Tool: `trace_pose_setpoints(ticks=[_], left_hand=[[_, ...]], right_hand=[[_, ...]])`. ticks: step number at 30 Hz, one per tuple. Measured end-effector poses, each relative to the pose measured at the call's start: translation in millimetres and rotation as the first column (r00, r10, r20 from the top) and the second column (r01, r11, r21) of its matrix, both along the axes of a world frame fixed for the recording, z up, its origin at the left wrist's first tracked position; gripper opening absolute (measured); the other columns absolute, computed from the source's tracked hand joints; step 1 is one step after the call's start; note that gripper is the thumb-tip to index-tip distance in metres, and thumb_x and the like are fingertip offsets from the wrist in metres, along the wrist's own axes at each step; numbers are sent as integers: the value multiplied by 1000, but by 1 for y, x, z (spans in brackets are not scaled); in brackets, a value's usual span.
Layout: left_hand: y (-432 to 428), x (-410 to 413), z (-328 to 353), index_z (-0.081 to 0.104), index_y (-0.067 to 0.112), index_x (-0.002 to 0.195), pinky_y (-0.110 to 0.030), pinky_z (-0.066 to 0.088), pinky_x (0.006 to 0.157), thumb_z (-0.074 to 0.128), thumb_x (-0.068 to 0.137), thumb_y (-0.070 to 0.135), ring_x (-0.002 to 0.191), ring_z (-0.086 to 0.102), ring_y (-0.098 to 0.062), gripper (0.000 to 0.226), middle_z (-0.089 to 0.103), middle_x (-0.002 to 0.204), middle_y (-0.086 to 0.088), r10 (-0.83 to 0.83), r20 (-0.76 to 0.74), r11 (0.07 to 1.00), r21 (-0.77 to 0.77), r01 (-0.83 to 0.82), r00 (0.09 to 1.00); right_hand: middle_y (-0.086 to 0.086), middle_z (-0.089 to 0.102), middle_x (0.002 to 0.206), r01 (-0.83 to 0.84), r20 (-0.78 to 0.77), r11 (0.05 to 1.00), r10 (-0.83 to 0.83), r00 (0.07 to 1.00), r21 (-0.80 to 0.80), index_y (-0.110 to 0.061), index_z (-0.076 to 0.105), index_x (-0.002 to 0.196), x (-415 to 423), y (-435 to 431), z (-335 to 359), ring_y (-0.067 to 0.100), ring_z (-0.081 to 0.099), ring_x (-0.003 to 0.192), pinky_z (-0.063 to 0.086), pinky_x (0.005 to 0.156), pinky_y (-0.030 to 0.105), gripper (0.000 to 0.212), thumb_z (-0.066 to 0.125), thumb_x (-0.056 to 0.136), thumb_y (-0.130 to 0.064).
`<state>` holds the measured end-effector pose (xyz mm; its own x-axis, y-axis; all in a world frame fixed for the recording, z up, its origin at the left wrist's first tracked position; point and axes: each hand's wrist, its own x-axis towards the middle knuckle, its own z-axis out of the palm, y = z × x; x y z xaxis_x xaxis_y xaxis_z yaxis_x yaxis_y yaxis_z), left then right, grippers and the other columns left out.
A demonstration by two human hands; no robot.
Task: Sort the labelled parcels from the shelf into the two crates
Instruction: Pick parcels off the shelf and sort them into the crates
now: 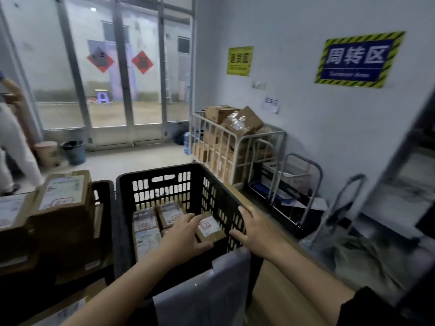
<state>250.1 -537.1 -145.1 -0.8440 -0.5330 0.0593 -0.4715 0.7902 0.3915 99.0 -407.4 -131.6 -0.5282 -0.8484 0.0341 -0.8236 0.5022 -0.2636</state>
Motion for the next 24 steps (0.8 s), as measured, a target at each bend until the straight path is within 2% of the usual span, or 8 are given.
trace_pose_setpoints(ticks=[5, 12, 16, 24], left_hand=[[48, -7, 13, 25, 20, 145, -32, 25, 113, 59, 82, 53, 139, 24, -18, 79, 27, 151, -1, -131, -86, 990, 46, 135, 988], [131, -41, 35, 24, 19, 146, -32, 25, 114, 56, 84, 53, 140, 22, -18, 78, 26, 151, 0, -346, -123, 931, 82, 357, 930], [187, -55, 41, 25, 22, 145, -31, 26, 112, 56, 82, 56, 138, 25, -18, 79, 28, 150, 1, -455, -153, 883, 47, 467, 877], [334, -60, 66, 34, 16, 141, -30, 27, 111, 61, 78, 54, 137, 29, -20, 79, 36, 144, -3, -628, -267, 757, 10, 653, 731]], right_hand=[[8, 16, 156, 191, 19, 979, -190, 982, -70, -17, 18, 148, 14, 73, 13, 24, 16, 144, 20, 114, 36, 73, 46, 91, -52], [3, 10, 158, 431, 66, 892, -426, 903, -140, -19, 12, 150, 21, 188, 30, 18, 9, 145, 18, 117, 37, 76, 44, 91, -56], [2, 9, 158, 535, 42, 828, -536, 843, -170, -19, 11, 150, 32, 258, 44, 17, 9, 145, 17, 115, 34, 76, 43, 91, -55], [3, 6, 159, 714, 40, 667, -724, 688, -212, -22, 7, 150, 83, 419, 63, 18, 7, 146, 19, 116, 35, 75, 43, 92, -54]])
